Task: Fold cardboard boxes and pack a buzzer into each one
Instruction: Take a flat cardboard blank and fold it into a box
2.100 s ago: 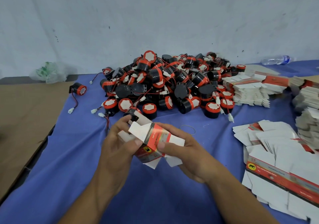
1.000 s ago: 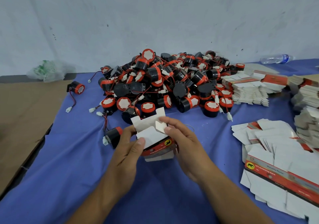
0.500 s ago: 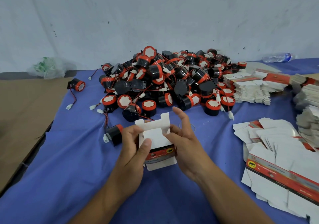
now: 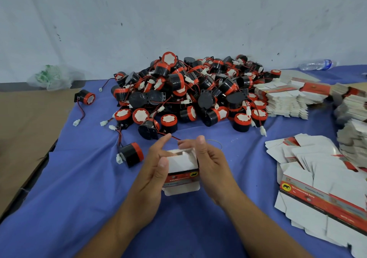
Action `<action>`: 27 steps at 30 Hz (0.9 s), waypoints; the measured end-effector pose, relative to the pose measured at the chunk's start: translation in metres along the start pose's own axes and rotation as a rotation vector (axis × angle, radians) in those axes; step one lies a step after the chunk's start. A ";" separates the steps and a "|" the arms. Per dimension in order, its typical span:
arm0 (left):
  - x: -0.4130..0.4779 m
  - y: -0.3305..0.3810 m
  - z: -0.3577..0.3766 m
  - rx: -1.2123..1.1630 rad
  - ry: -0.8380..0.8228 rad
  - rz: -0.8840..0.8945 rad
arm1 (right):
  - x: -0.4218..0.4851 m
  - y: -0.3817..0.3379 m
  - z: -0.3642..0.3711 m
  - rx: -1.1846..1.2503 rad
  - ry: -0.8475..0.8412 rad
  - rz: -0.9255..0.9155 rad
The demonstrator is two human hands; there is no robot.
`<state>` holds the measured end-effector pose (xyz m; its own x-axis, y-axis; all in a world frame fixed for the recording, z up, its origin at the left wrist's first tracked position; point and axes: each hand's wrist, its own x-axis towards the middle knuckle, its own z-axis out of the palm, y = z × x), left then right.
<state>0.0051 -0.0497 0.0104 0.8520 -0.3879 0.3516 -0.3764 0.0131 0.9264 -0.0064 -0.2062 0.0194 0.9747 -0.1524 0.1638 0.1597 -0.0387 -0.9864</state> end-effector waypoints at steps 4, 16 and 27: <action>0.000 0.002 0.003 0.050 -0.002 -0.004 | -0.002 0.002 0.003 0.078 -0.079 0.060; 0.005 0.001 0.009 0.516 0.248 0.134 | -0.006 0.005 0.010 -0.307 0.285 -0.202; -0.017 0.022 0.025 0.281 0.015 0.271 | -0.005 -0.008 -0.001 0.309 0.178 0.072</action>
<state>-0.0265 -0.0660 0.0220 0.7127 -0.3912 0.5822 -0.6714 -0.1402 0.7277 -0.0131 -0.2063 0.0269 0.9470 -0.3143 0.0665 0.1579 0.2750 -0.9484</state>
